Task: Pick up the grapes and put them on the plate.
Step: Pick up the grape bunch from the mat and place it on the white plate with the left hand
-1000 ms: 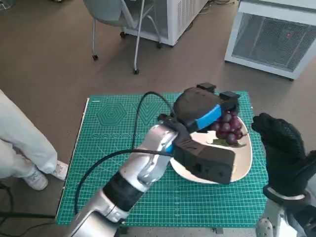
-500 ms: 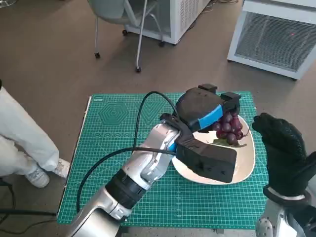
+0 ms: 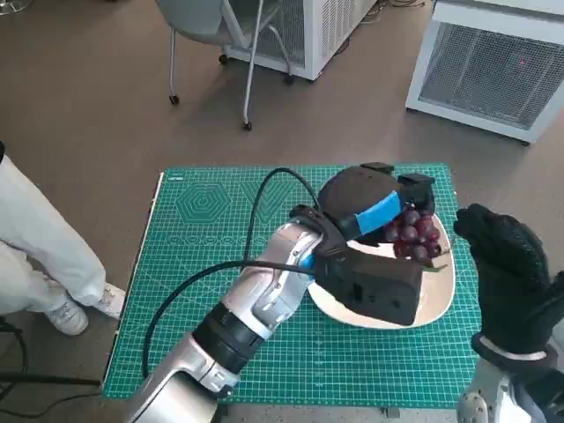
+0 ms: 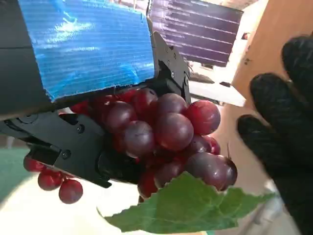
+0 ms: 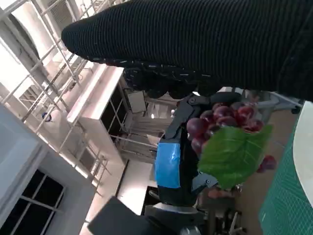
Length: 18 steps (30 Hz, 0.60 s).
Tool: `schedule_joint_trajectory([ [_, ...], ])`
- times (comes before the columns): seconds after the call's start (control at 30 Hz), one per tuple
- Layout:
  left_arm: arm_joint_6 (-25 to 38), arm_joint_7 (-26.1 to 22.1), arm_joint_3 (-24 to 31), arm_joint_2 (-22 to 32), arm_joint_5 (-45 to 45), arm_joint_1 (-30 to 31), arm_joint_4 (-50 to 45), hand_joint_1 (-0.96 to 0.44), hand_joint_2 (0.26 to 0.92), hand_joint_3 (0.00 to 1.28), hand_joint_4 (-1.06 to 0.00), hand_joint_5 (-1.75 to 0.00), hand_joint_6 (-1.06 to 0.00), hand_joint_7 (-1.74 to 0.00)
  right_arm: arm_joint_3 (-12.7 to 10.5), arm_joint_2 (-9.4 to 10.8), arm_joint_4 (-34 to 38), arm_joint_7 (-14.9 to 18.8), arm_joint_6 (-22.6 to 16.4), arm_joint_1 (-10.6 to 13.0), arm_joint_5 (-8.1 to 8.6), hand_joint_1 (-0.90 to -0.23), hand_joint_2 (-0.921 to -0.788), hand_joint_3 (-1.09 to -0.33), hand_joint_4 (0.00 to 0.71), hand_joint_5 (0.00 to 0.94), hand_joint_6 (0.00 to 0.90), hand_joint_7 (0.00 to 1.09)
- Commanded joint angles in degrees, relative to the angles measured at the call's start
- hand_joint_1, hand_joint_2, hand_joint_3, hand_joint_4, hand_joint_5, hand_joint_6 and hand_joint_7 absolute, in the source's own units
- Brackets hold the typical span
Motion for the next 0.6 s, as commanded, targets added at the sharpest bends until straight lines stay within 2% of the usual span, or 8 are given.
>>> schedule_joint_trajectory([
  [0.03,0.51,-0.78,1.56,-1.45,-2.67,-0.89,2.36,0.29,0.83,0.49,-0.4,-1.58,-0.45,-0.41,0.0,0.37,0.75,-0.36,0.36,1.08,-0.05,-0.379,-0.921,-0.587,0.618,0.113,0.263,0.81],
  [0.1,1.37,-0.9,1.84,-1.71,-3.01,-0.95,2.64,0.27,0.868,0.37,-0.4,-1.49,-0.45,-0.22,0.0,0.34,0.79,-0.3,0.42,1.07,-0.01,-0.379,-0.921,-0.587,0.617,0.113,0.263,0.81],
  [0.17,2.13,-0.77,1.96,-1.89,-3.03,-0.94,2.72,0.11,0.88,0.25,-0.36,-1.3,-0.44,-0.13,0.0,0.3,0.81,-0.23,0.47,1.08,0.06,-0.379,-0.921,-0.587,0.617,0.114,0.263,0.81],
  [0.23,2.65,-0.24,1.89,-2.03,-2.79,-0.84,2.77,-0.08,0.895,0.13,-0.34,-0.95,-0.44,-0.06,0.01,0.28,0.75,-0.15,0.52,1.15,0.14,-0.379,-0.921,-0.587,0.617,0.114,0.262,0.81],
  [0.3,2.93,0.46,1.68,-2.13,-2.48,-0.72,2.84,-0.19,0.908,0.07,-0.37,-0.55,-0.43,-0.03,0.02,0.27,0.7,-0.08,0.54,1.21,0.2,-0.379,-0.921,-0.587,0.616,0.114,0.262,0.81],
  [0.37,2.99,1.23,1.44,-2.22,-2.19,-0.61,3.01,-0.25,0.915,0.04,-0.38,-0.27,-0.43,-0.01,0.03,0.25,0.71,0.01,0.54,1.23,0.26,-0.38,-0.921,-0.587,0.616,0.115,0.262,0.81],
  [0.47,2.83,2.57,0.97,-2.3,-1.63,-0.42,3.27,-0.31,0.919,0.02,-0.36,-0.1,-0.43,0.0,0.04,0.2,0.82,0.25,0.51,1.24,0.4,-0.381,-0.921,-0.588,0.615,0.115,0.26,0.81],
  [0.6,2.55,3.9,0.22,-1.99,-0.63,0.14,2.67,-0.35,0.92,0.02,-0.37,-0.03,-0.43,0.0,0.08,0.16,0.79,0.43,0.5,1.31,0.51,-0.382,-0.921,-0.589,0.614,0.116,0.258,0.82],
])
